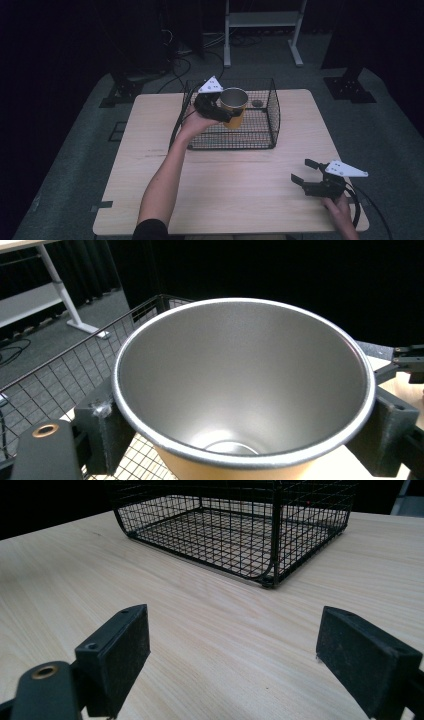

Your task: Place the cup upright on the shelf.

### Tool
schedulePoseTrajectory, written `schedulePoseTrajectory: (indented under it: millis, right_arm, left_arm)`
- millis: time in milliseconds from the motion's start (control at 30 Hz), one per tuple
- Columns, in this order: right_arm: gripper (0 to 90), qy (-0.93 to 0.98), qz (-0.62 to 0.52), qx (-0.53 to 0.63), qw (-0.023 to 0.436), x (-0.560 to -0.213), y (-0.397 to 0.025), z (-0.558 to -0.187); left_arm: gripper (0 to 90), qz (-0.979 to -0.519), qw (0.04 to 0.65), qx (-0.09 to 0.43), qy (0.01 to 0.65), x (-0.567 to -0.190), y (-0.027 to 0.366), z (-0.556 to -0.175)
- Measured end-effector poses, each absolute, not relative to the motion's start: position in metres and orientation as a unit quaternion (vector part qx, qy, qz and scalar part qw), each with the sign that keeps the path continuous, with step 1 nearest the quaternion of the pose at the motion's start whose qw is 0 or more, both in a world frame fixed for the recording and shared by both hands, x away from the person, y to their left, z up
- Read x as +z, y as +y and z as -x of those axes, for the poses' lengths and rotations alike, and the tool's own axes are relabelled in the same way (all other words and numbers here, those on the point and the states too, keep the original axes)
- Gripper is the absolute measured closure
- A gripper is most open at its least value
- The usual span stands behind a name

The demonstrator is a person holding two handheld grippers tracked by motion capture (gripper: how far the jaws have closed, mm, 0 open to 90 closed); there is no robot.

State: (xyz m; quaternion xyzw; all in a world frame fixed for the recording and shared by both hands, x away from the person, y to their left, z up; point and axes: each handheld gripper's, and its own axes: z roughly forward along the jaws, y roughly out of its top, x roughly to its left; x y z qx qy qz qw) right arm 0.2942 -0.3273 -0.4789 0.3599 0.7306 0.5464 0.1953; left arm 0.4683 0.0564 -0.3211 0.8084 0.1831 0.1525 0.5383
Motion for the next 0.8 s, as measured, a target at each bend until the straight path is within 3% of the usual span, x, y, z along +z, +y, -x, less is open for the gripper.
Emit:
schedulePoseTrajectory:
  millis: [800]
  right_arm:
    - [12.9,0.729,-0.358,0.551,0.193,-0.479,-0.328,-0.295]
  left_arm:
    - [13.6,-0.823,0.514,0.141,0.198,-0.339,0.038,-0.505]
